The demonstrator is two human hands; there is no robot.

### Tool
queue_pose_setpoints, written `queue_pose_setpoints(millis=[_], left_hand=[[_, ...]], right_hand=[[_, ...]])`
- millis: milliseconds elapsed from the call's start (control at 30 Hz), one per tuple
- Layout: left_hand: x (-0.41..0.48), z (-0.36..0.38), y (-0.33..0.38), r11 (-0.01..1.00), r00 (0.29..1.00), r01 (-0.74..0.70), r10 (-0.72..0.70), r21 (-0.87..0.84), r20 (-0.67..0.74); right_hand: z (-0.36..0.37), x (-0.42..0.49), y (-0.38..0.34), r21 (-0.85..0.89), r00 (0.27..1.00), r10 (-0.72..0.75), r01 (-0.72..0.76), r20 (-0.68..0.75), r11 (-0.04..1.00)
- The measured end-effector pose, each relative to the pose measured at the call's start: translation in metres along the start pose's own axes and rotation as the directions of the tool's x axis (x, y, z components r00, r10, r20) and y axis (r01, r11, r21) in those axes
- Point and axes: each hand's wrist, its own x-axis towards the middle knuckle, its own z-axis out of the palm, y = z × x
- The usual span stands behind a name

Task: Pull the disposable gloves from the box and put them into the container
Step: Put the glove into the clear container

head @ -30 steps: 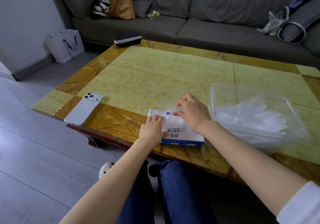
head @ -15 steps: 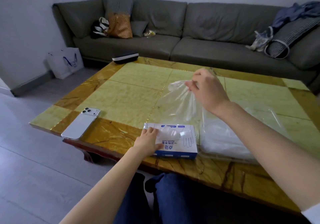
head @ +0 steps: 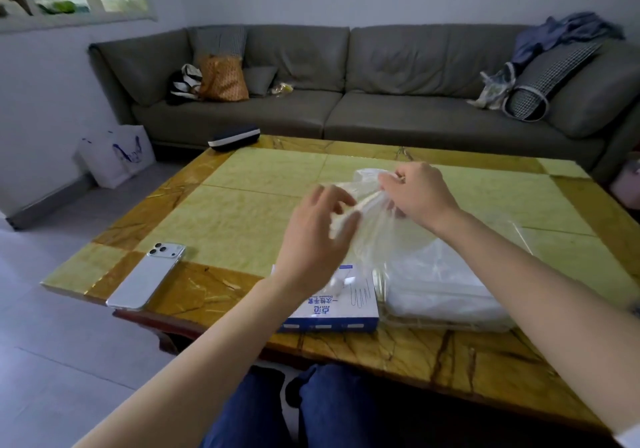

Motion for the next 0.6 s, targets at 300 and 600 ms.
queue_pose_setpoints(millis=[300, 600], left_hand=[[-0.001, 0.036, 0.011, 0.903, 0.972, -0.232, 0.207, 0.36, 0.109], [0.025, 0.011, 0.006, 0.908, 0.905, 0.26, -0.111, -0.328, 0.41]], right_hand=[[-0.004, -0.013, 0.012, 0.356, 0.916, 0.256, -0.361, 0.31, 0.862], [-0.03, -0.029, 0.038, 0.465, 0.933, -0.146, -0.026, 0.329, 0.885]])
